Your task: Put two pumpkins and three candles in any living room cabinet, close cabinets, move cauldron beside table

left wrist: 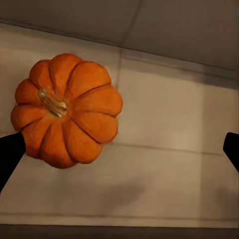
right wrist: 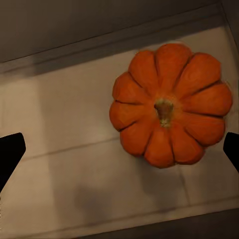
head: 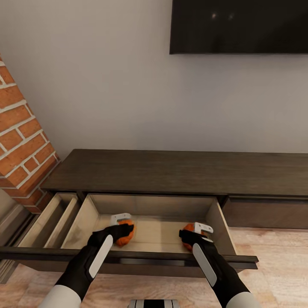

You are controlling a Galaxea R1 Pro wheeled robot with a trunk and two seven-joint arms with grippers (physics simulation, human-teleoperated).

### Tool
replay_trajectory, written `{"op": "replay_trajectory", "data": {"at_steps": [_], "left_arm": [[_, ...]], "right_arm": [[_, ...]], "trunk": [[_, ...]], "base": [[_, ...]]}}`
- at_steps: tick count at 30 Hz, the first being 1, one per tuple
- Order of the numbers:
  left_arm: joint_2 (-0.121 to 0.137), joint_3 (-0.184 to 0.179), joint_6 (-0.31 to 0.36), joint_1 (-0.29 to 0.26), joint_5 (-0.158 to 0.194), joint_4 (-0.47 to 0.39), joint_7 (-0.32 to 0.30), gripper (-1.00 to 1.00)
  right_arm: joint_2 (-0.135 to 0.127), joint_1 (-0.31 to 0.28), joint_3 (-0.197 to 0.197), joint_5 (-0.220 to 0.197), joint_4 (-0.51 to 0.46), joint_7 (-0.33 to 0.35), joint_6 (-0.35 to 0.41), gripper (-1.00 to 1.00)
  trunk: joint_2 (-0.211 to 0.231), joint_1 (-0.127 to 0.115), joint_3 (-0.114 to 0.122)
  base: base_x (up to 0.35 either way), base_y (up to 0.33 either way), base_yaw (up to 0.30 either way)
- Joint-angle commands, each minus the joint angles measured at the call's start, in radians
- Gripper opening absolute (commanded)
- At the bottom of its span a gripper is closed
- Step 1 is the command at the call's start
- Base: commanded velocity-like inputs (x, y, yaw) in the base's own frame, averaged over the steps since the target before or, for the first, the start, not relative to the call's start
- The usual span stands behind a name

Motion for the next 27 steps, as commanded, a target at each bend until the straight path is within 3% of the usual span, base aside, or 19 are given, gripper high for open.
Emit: {"op": "replay_trajectory", "data": {"at_steps": [1, 14, 18, 20, 24, 27], "left_arm": [[0.0, 0.001, 0.004, 0.0, 0.011, -0.009, 0.009, 1.0], [0.003, 0.006, 0.009, -0.001, 0.02, -0.046, 0.009, 1.0], [0.004, 0.009, 0.107, -0.001, 0.02, -0.111, 0.009, 1.0], [0.004, 0.029, 0.171, 0.0, 0.021, -0.151, 0.01, 1.0], [0.004, 0.112, 0.28, -0.001, 0.021, -0.194, 0.01, 1.0], [0.006, 0.135, 0.301, 0.001, 0.016, -0.221, 0.01, 1.0]], "right_arm": [[0.0, -0.001, 0.002, -0.01, -0.002, -0.009, 0.002, 1.0], [0.0, -0.001, 0.001, -0.011, -0.007, -0.008, 0.025, 1.0], [-0.001, -0.001, 0.0, -0.011, -0.02, -0.008, 0.081, 1.0], [-0.002, -0.001, -0.002, -0.011, -0.034, -0.008, 0.123, 1.0], [0.0, -0.001, -0.003, -0.012, -0.07, -0.008, 0.195, 1.0], [0.0, -0.001, -0.002, -0.012, -0.079, -0.008, 0.203, 1.0]], "trunk": [[0.0, 0.0, -0.001], [0.002, -0.006, 0.046], [0.003, -0.007, 0.061], [0.004, -0.008, 0.069], [0.005, -0.01, 0.084], [0.005, -0.011, 0.096]], "base": [[0.0, 0.0, 0.0], [0.0, 0.0, 0.0], [0.0, 0.0, 0.0], [0.0, 0.0, 0.0], [-0.016, 0.0, 0.0], [-0.155, 0.0, 0.0]]}}
